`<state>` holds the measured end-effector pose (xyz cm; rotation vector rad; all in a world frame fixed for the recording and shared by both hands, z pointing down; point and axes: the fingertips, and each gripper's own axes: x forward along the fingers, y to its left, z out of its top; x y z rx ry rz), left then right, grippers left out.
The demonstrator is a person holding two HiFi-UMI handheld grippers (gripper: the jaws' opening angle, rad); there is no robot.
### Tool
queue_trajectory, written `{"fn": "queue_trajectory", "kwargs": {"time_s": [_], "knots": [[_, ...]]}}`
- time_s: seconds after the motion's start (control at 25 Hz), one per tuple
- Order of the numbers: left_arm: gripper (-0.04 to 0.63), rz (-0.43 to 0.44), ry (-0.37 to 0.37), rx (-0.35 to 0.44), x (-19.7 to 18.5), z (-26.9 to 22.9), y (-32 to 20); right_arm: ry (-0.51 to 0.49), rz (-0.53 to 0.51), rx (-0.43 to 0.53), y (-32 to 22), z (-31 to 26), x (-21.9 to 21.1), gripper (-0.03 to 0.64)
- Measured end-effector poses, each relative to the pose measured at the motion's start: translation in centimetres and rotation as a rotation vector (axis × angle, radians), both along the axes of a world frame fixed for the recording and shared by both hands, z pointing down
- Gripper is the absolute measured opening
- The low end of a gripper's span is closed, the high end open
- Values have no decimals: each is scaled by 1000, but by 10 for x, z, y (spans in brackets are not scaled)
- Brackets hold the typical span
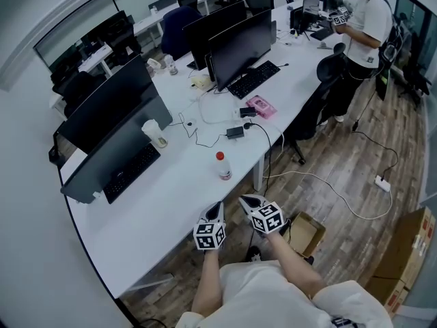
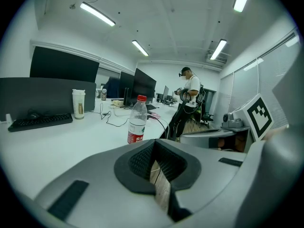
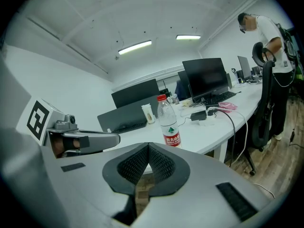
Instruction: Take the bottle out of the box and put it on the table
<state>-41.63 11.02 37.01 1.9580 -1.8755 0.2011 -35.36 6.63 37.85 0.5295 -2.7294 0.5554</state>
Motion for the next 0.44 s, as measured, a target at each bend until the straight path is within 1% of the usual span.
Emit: {"fn": "queue_trajectory", "kwargs": {"time_s": [0.44], "knots": [[14,10,-12,2,3,-2,1,5,-4,22,3,-4,-1,40]]}}
